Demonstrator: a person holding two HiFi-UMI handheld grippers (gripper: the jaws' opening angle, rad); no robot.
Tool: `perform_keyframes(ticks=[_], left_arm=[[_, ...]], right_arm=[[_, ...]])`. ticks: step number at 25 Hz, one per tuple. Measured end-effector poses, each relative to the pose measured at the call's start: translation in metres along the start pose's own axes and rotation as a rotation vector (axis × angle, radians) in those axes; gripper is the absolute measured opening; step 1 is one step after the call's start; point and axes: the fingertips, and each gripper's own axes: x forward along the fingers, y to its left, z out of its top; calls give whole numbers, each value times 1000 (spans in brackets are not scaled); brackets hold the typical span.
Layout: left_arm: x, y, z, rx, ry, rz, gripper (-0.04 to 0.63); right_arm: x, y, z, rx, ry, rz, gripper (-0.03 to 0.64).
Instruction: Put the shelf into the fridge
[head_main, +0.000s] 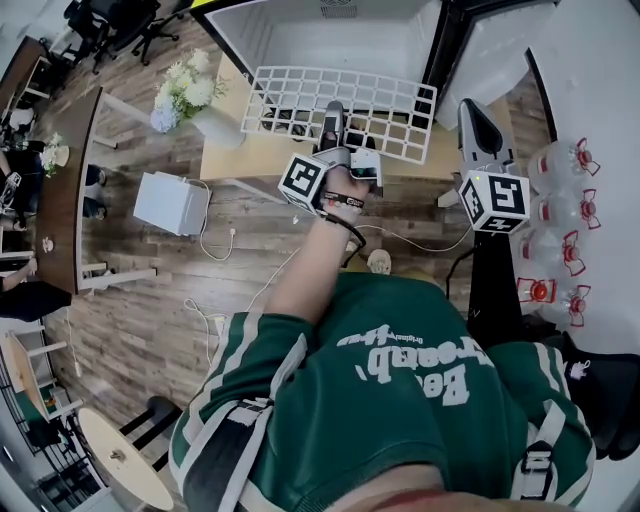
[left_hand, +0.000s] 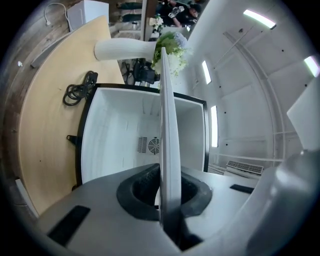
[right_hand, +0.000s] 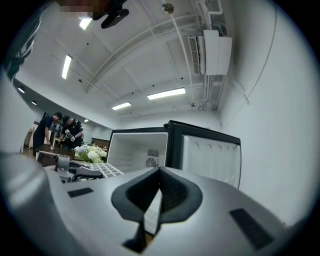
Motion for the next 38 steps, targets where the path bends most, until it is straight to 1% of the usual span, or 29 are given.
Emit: perform_keyframes(ticks=[3,6,9,19,23,27,30,38], left_arm=[[5,7,2,-7,1,15,26],[14,13,13,-17,-20,23,26],[22,16,21,-8,-33,25,26],[42,21,25,-16,-42,38,26],[45,24,26,0,-69,47,26],[50,24,26,34,-95,59,26],[54,21,23,37,-115,59,26],[60,27,24,76,-128,62,26]], right_arm=[[0,0,2,-6,2,-9,3],[1,0,3,-15,6,-16,3],[3,-3,1,-20,13,-24,3],[13,-5,9,-33,10,-38,3],[13,-4,12,-35,4,-33,3],[14,0,17,-41,-7,-24,3],[14,2,17,-45,-5,-14,3],[15,4,16,-43,-7,0,3]])
